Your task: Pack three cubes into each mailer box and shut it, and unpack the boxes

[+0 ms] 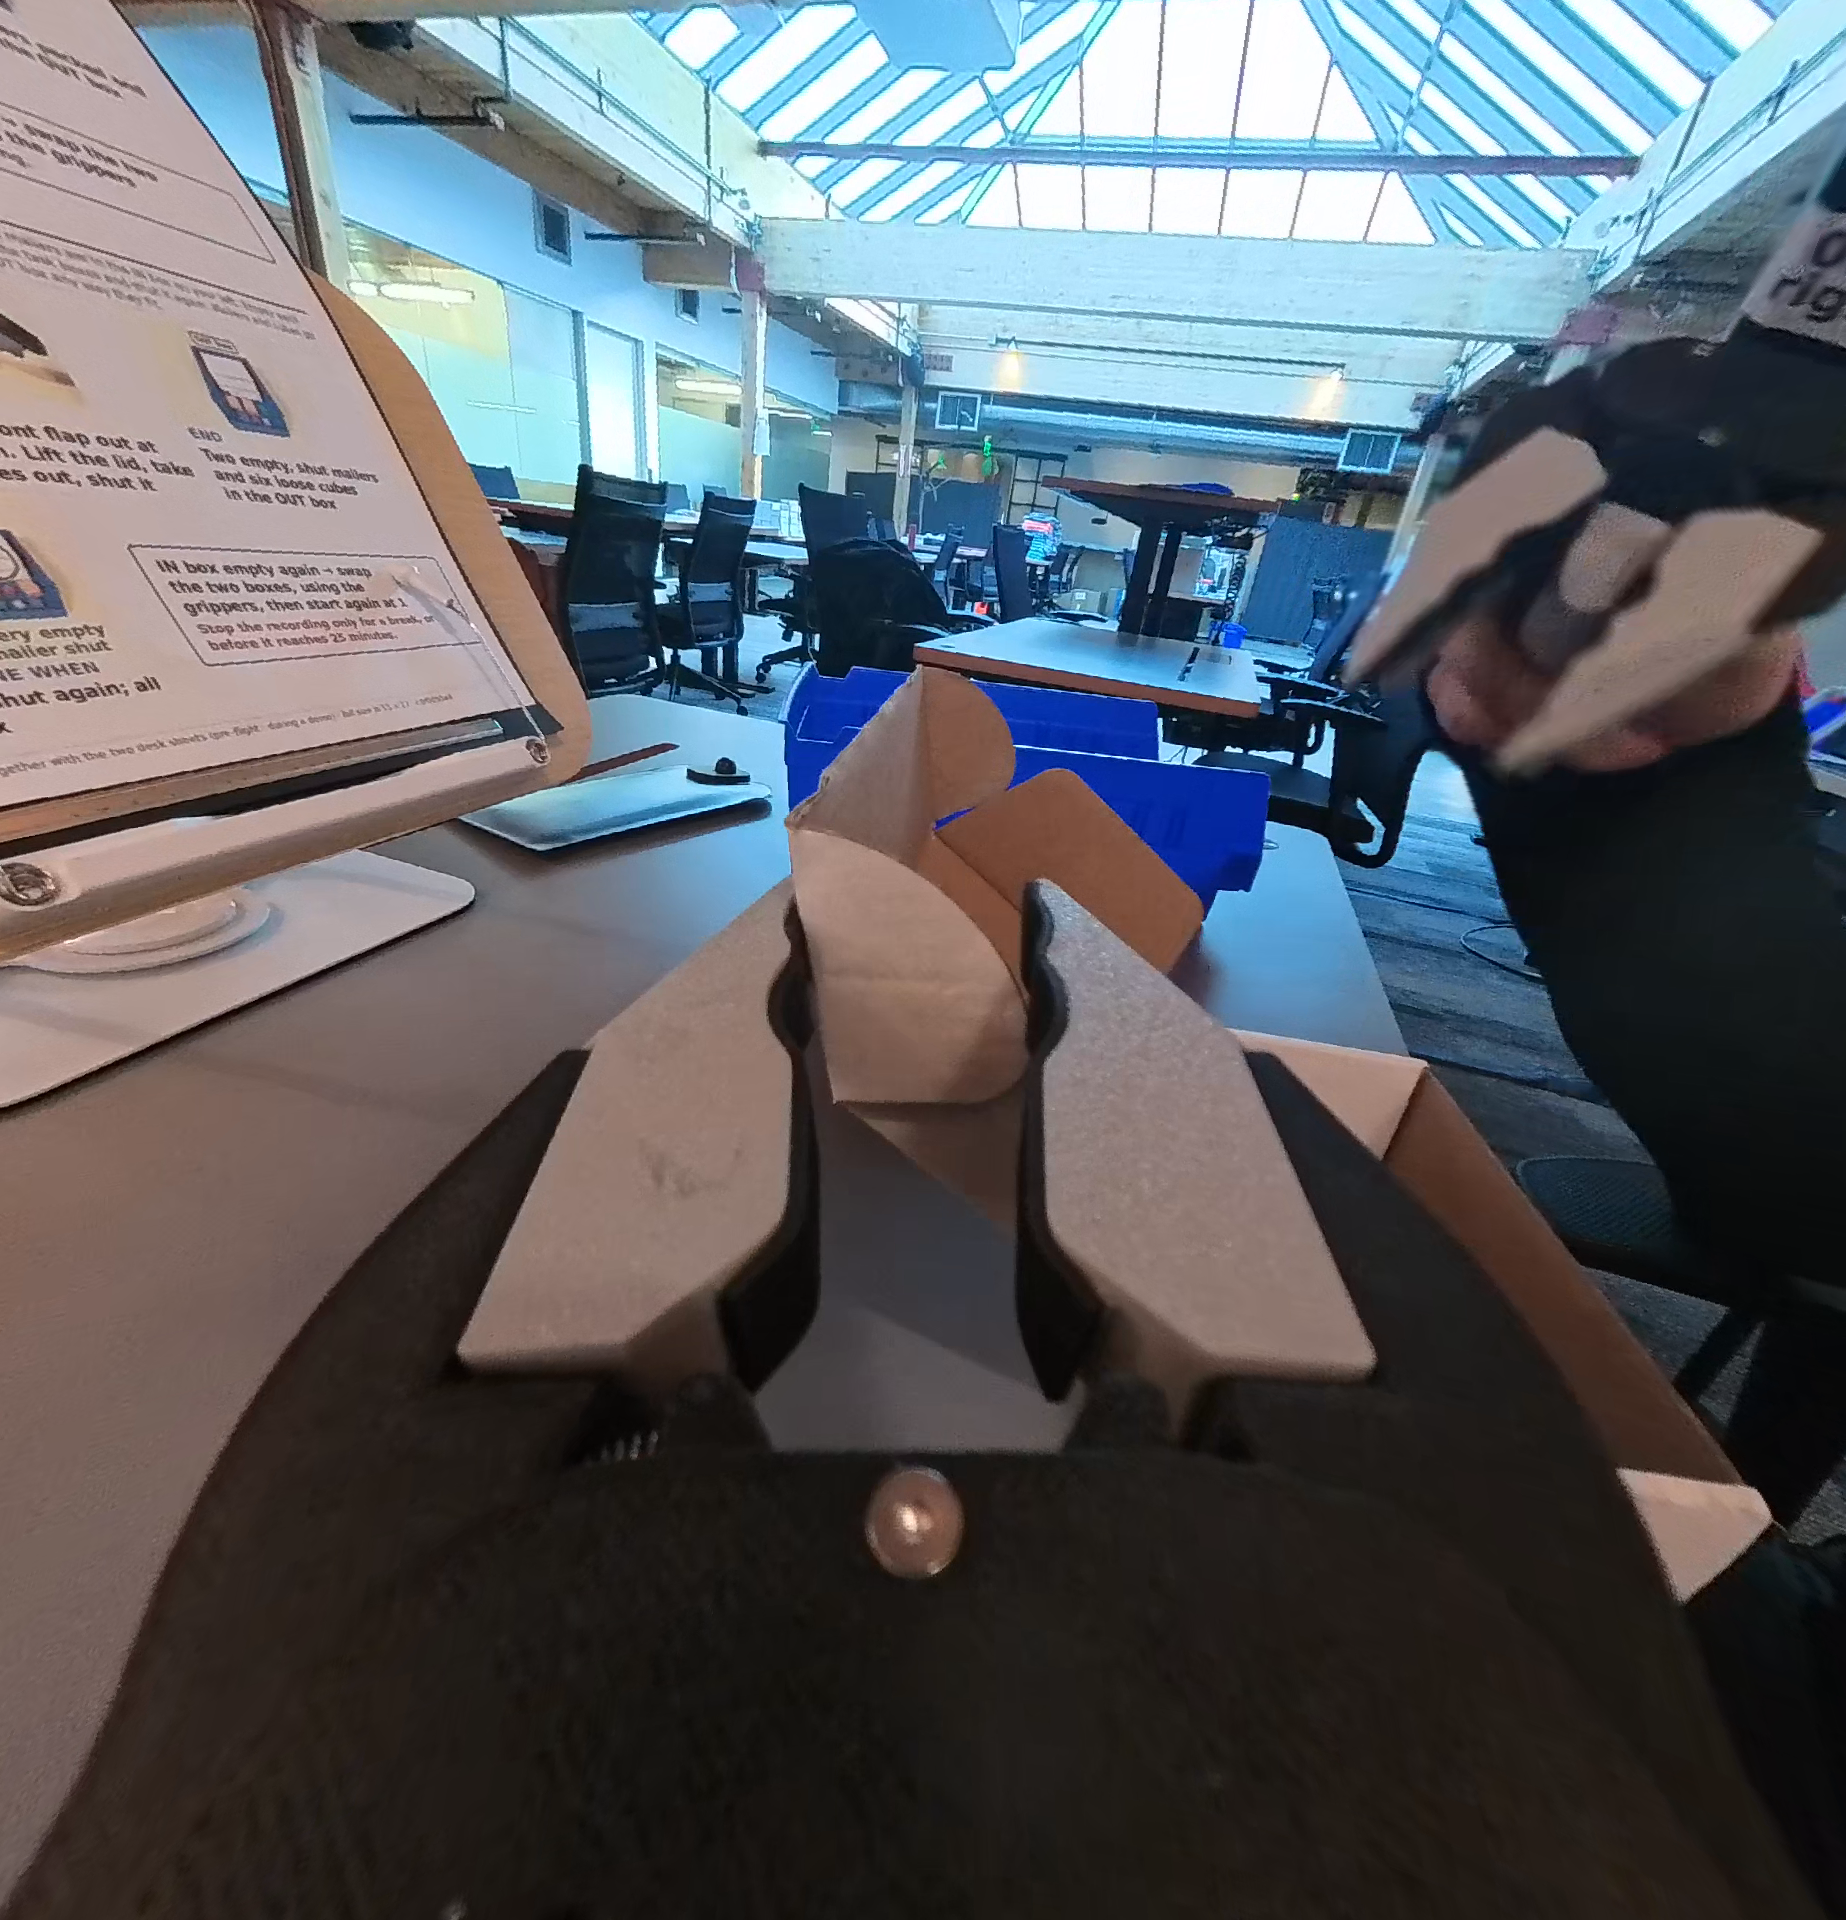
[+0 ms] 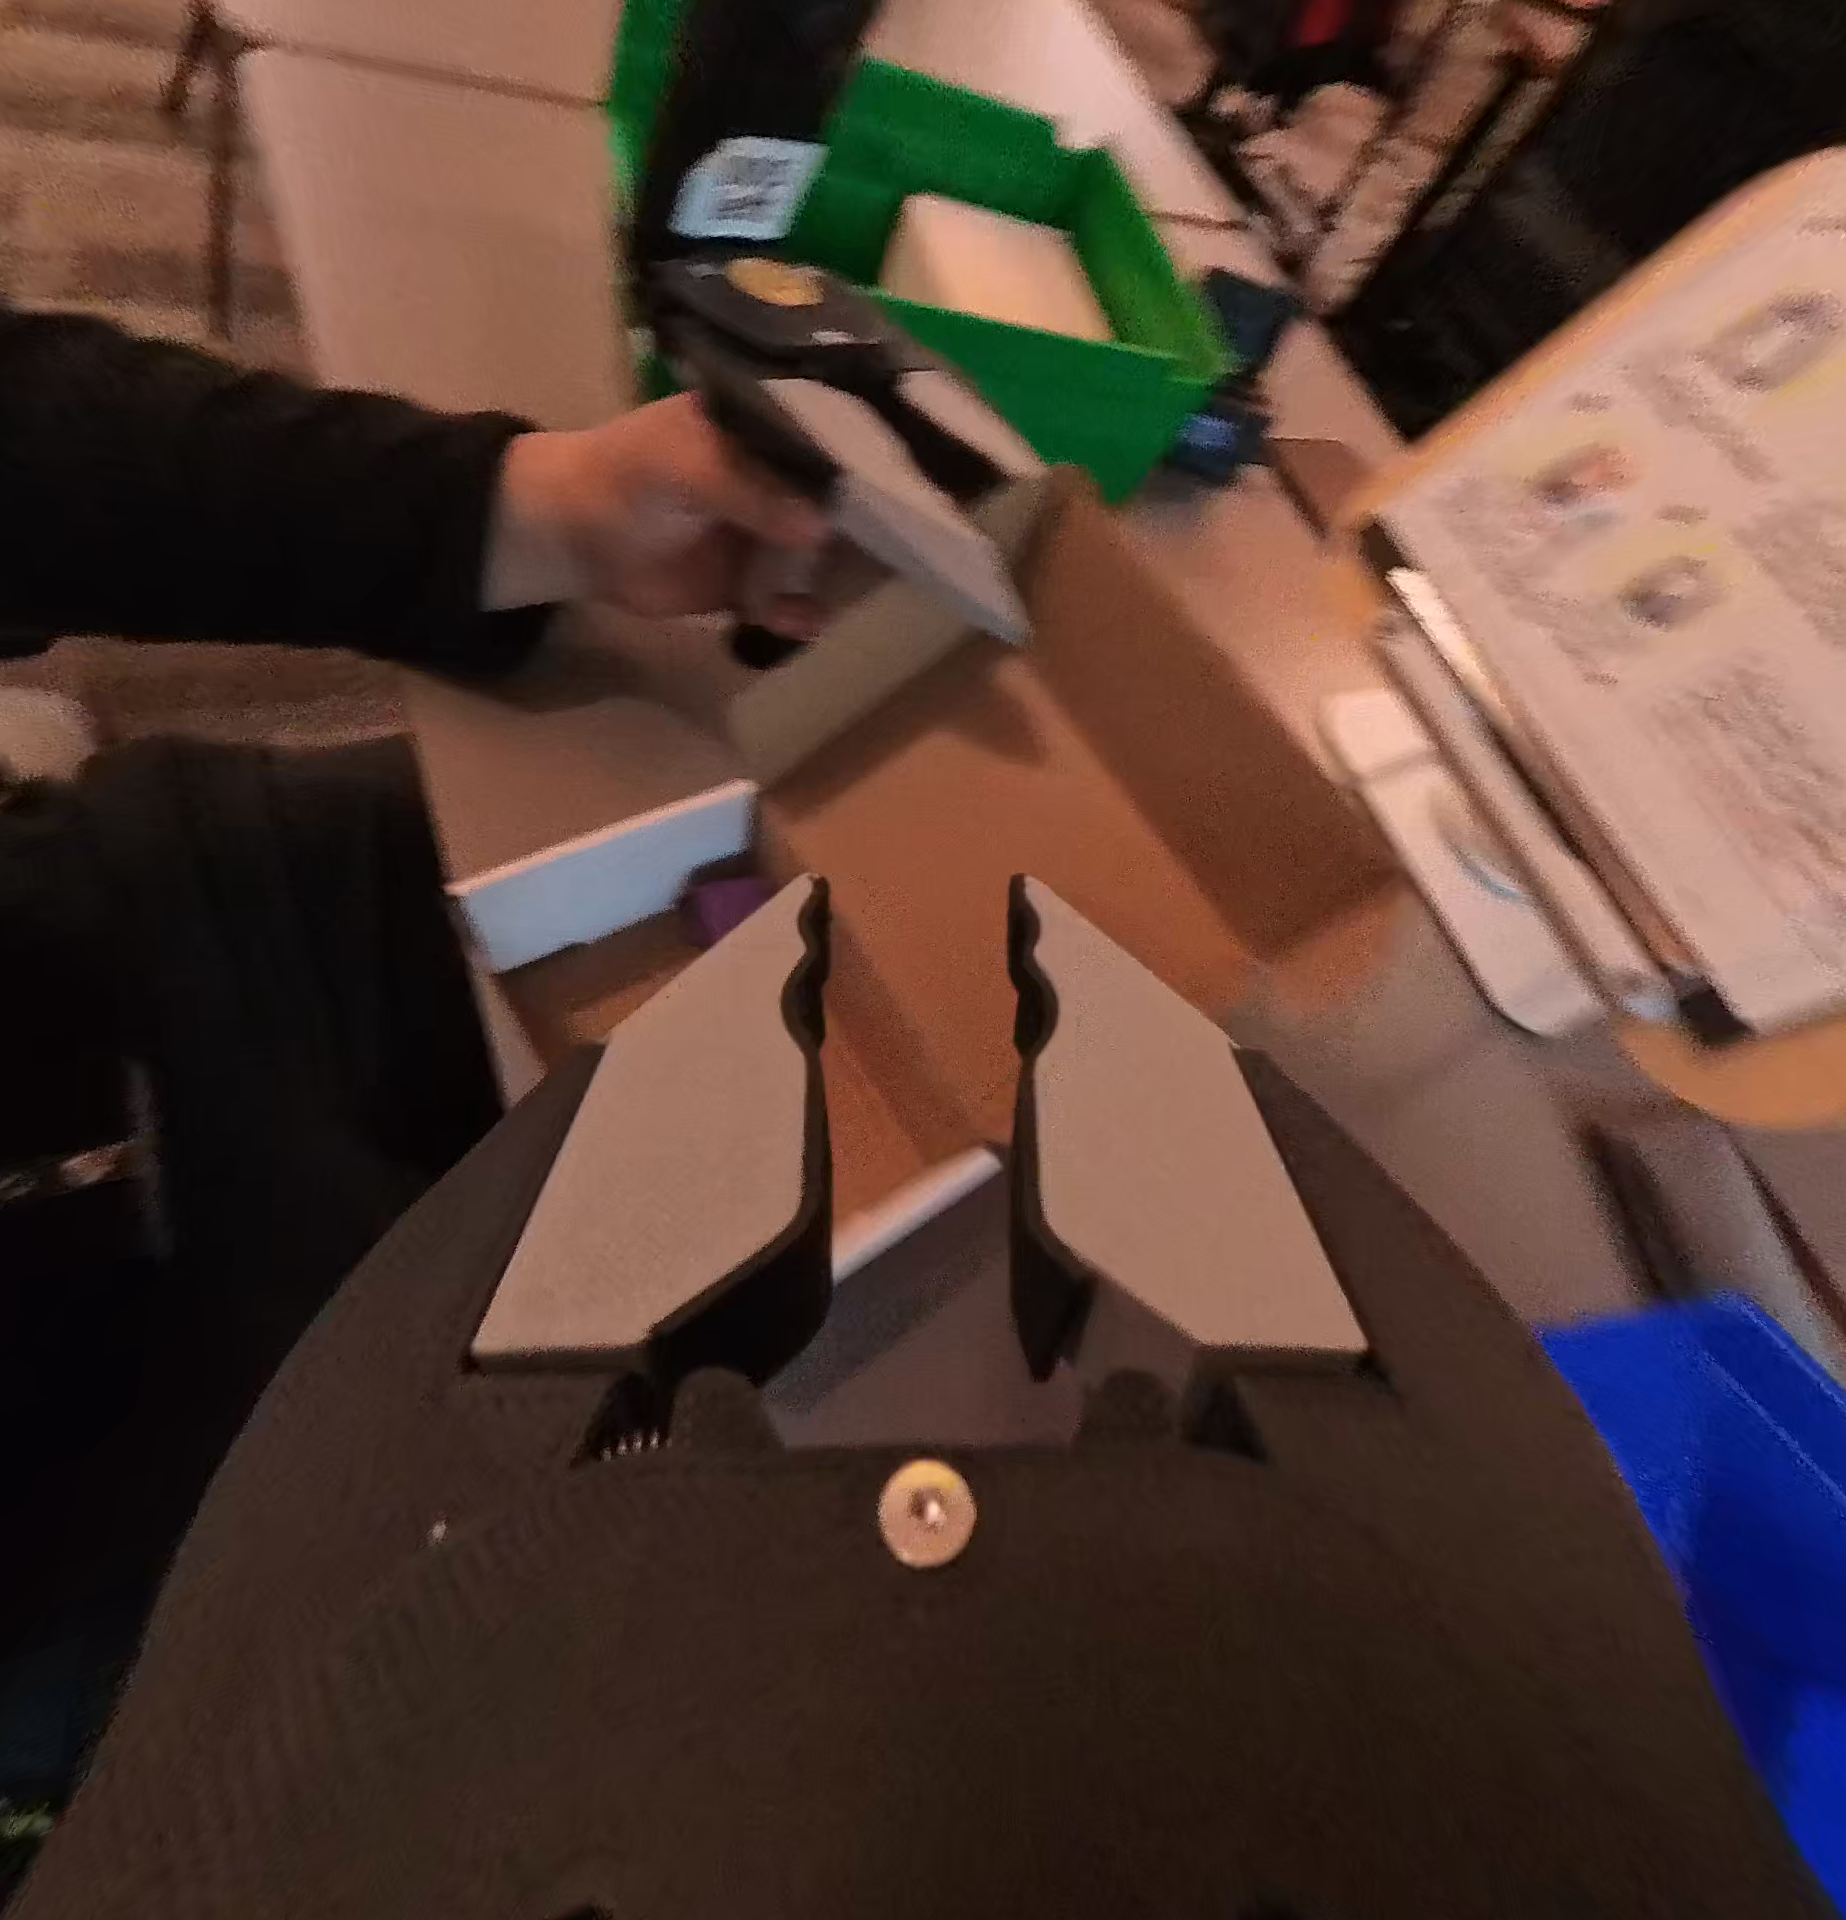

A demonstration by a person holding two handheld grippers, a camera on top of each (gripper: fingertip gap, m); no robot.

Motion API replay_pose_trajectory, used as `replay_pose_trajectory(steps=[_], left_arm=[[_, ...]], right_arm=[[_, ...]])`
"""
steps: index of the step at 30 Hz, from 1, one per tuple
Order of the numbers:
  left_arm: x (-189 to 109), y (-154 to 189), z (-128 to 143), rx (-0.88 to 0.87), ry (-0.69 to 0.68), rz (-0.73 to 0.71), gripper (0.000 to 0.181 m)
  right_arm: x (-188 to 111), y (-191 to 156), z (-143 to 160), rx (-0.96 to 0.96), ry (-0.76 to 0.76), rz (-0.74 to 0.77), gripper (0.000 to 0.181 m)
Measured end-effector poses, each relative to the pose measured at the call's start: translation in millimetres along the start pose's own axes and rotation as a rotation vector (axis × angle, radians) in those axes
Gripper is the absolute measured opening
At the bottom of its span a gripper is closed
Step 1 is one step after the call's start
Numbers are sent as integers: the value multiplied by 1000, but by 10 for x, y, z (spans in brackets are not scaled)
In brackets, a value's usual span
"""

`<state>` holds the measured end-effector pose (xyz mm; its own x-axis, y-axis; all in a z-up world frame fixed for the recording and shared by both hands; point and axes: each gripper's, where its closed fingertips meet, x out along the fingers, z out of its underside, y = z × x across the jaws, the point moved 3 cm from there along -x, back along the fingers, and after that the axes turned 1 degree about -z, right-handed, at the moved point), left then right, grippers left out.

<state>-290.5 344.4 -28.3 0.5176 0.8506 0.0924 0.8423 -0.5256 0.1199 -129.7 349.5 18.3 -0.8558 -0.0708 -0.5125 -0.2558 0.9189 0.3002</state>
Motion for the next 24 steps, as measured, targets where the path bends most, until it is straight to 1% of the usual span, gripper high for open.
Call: replay_pose_trajectory(steps=[2, 3, 6, 9, 11, 13, 15, 19, 22, 24], left_arm=[[0, 1, -2, 0, 0, 1, 38], [0, 2, -2, 1, 0, 1, 38], [-2, 7, -6, 6, -2, 2, 38], [-1, 18, -11, 12, -3, 3, 38], [-1, 24, -15, 15, -3, 5, 38], [0, 31, -20, 19, -2, 6, 38], [0, 35, -23, 24, -2, 5, 38], [0, 42, -27, 30, -1, 4, 38], [0, 39, -25, 27, -1, 4, 38], [0, 36, -22, 23, -2, 5, 38]], right_arm=[[283, -287, -34, -35, -36, -125, 32], [420, -389, -14, -45, -69, -163, 33], [789, -522, 153, -79, -203, -176, 34], [1036, -622, 304, -89, -295, -203, 36], [1136, -679, 378, -85, -335, -230, 36], [1217, -670, 466, -81, -383, -219, 37], [1280, -656, 556, -80, -428, -210, 32], [1363, -691, 659, -90, -483, -218, 28], [1419, -754, 711, -110, -510, -238, 33], [1443, -782, 753, -116, -529, -251, 30]])
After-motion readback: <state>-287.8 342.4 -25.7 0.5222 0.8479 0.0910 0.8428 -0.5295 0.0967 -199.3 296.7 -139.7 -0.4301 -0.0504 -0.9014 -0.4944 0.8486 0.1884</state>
